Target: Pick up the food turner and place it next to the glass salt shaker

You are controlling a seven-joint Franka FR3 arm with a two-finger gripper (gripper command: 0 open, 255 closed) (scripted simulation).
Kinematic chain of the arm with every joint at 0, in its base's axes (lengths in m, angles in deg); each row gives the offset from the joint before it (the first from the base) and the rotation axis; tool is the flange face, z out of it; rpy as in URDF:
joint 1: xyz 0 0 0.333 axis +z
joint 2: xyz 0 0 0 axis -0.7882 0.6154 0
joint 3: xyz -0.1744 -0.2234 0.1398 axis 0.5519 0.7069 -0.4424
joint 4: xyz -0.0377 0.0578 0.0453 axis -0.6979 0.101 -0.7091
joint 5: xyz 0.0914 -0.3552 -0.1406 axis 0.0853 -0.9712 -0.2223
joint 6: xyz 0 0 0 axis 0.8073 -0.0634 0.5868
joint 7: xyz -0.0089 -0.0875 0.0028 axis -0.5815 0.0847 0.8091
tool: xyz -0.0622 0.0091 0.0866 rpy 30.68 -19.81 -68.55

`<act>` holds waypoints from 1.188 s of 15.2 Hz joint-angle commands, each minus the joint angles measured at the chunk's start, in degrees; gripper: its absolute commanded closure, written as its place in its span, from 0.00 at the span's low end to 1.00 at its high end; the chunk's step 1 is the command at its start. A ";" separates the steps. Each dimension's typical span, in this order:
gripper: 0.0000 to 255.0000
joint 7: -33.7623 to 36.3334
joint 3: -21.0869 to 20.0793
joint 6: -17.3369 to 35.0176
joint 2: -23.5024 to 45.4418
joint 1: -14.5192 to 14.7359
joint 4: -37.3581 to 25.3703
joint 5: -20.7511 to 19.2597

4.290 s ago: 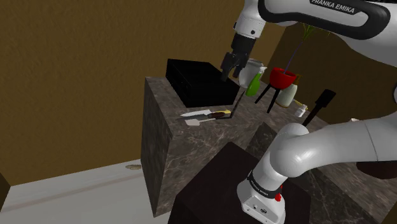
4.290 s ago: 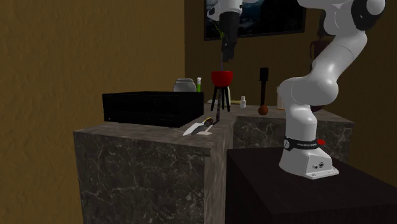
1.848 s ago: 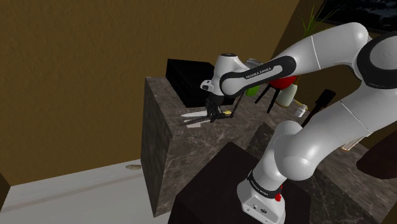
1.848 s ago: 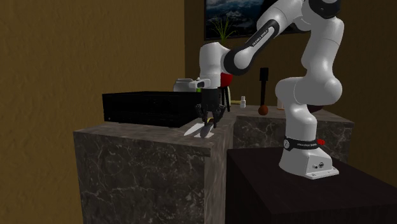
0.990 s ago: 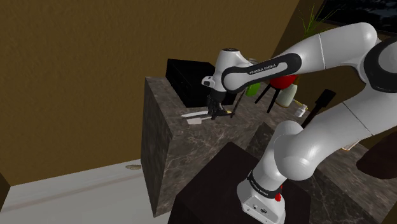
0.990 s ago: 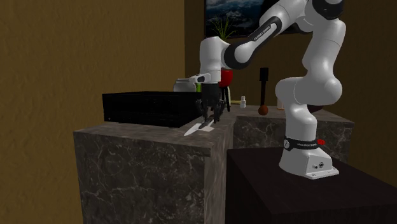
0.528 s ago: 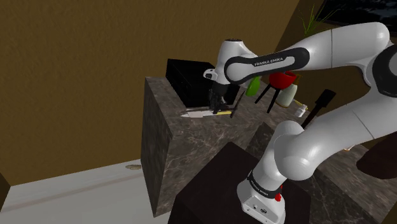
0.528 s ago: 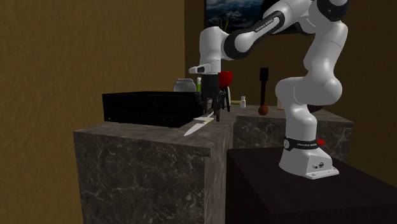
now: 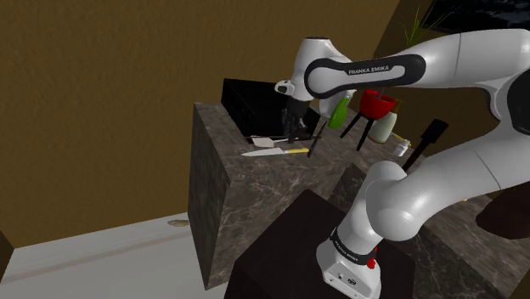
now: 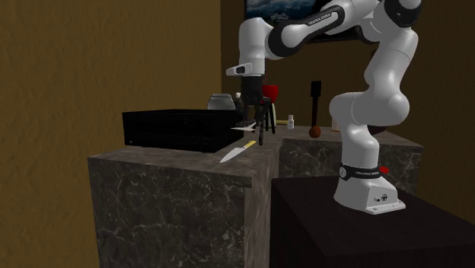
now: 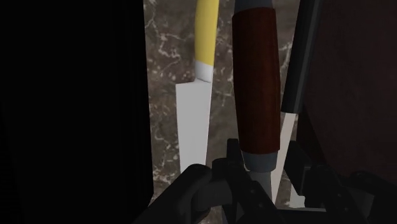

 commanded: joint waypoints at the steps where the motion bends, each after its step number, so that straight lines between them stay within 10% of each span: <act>1: 1.00 -0.22 -0.26 -1.66 -0.37 0.05 -1.29 0.24; 12: 1.00 -0.81 -1.98 -9.90 -1.97 0.42 -7.94 1.52; 18: 1.00 -8.59 4.05 -10.83 -4.93 -3.69 -7.55 -3.12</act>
